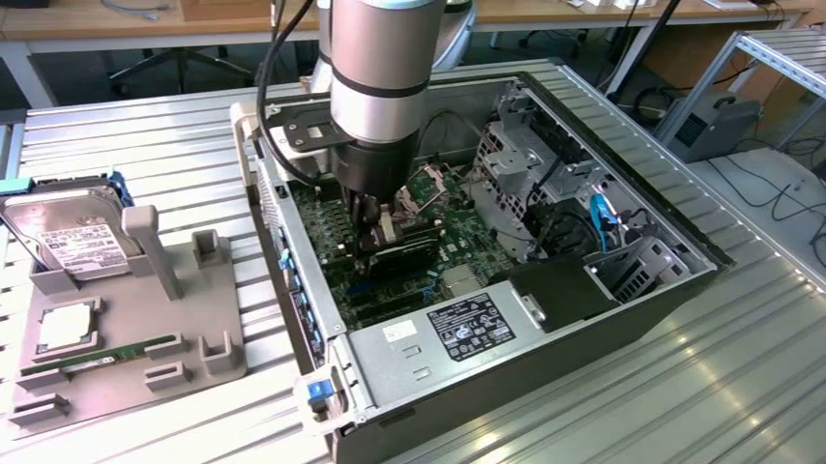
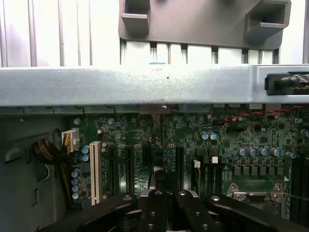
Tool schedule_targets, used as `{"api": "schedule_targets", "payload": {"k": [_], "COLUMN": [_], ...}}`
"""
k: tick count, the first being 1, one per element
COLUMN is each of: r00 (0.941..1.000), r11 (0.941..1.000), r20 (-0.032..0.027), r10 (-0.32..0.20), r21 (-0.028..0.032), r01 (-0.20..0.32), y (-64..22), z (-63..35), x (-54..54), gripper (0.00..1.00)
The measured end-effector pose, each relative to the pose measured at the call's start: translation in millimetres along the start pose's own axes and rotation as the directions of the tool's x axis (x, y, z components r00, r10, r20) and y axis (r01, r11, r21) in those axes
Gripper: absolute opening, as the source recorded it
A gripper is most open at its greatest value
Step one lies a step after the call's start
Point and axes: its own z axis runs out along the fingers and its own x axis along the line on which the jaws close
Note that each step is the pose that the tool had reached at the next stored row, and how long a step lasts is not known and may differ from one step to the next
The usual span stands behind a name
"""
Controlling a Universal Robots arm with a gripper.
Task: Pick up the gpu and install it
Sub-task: 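Press down on the gpu until it lock into place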
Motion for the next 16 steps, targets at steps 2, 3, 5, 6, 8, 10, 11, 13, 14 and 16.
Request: {"api": "schedule_targets", "payload": {"k": [2,3,5,6,8,10,11,13,14,16], "r00": [1.0,1.0,1.0,1.0,1.0,1.0,1.0,1.0,1.0,1.0], "r11": [1.0,1.0,1.0,1.0,1.0,1.0,1.0,1.0,1.0,1.0], "r20": [0.0,-0.0001,0.0002,0.0001,0.0001,0.0003,0.0002,0.0001,0.0,0.0001], "r10": [0.0,0.0,0.0,0.0,0.0,0.0,0.0,0.0,0.0,0.0], "r21": [0.0,-0.0001,0.0,0.0,0.0001,0.0002,0.0001,0.0,0.0,0.0001], "r01": [0.0,0.0,0.0,0.0,0.0,0.0,0.0,0.0,0.0,0.0], "y": [0.1,0.1,0.1,0.1,0.1,0.1,0.1,0.2,0.1,0.1], "z": [0.2,0.2,0.5,0.5,0.6,0.7,0.6,0.5,0.5,0.5], "x": [0.0,0.0,-0.1,-0.1,-0.1,-0.9,-1.4,-3.6,-4.3,-6.4], "gripper": [0.11,0.11,0.11,0.11,0.11,0.11,0.11,0.11,0.11,0.11]}}
